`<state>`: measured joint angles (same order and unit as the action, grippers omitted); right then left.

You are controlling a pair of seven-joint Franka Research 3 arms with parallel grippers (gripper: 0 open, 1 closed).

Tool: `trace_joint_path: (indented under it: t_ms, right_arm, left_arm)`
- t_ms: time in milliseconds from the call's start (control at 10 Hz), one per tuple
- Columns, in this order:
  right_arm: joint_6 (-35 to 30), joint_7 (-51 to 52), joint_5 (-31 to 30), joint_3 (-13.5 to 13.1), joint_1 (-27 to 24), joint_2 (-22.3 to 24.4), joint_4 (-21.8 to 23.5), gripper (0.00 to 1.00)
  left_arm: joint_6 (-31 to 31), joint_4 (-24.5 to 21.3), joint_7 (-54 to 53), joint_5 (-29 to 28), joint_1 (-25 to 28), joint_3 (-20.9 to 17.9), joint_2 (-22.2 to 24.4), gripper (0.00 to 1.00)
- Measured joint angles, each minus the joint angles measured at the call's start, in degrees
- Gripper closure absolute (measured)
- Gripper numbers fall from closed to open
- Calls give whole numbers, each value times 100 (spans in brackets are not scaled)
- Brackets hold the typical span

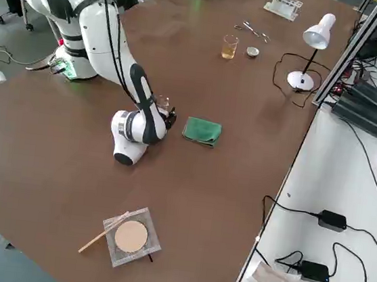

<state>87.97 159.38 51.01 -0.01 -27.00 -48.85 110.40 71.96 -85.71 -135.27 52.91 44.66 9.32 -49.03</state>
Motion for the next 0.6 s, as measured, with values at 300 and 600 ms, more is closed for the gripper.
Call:
trace_joint_path:
  t_ms: [300, 600]
  right_arm:
    - [75, 3, 0, 2, 0, 0, -15, 22]
    - [84, 3, 0, 3, 0, 0, -16, 30]
  left_arm:
    - [-58, -1, -3, 0, 12, 59, 7, 79]
    - [-94, -24, -61, 0, 28, 117, 7, 79]
